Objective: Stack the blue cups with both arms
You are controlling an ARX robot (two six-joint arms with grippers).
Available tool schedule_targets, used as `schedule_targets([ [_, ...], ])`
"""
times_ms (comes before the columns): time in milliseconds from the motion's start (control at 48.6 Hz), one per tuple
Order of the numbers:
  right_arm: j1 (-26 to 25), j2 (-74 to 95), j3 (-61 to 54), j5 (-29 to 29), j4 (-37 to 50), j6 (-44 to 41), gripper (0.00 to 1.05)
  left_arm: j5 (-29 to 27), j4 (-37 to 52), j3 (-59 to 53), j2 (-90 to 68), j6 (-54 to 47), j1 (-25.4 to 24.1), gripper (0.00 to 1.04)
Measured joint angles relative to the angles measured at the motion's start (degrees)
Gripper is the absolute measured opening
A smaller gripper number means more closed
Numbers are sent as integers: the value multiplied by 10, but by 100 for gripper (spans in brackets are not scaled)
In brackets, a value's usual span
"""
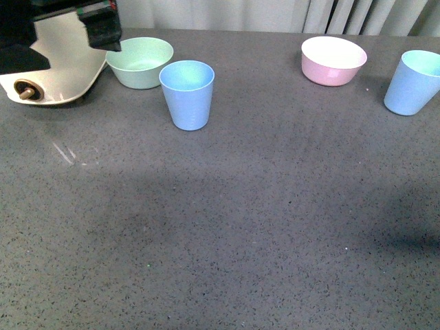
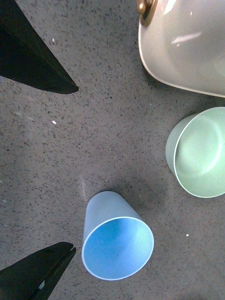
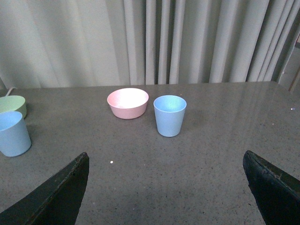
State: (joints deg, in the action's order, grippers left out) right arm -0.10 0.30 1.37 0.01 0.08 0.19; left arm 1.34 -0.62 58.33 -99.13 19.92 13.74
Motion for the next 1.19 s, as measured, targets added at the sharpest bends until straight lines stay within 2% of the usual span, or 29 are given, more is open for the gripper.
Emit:
schedule_targets([
  [247,0,0,0,0,0,0,96,-31,-47,133,-133,21,35,96],
  [494,0,0,0,0,0,0,96,-47,-82,230,-192,27,39,96],
  [1050,0,0,0,0,0,0,96,-46,-106,254,-229,46,63,96],
  [1091,0,0,0,0,0,0,96,-46,-110,259,-235,45,66,92],
  [1194,0,0,0,0,0,0,96,-45,-119,276,-250,46,71,74],
])
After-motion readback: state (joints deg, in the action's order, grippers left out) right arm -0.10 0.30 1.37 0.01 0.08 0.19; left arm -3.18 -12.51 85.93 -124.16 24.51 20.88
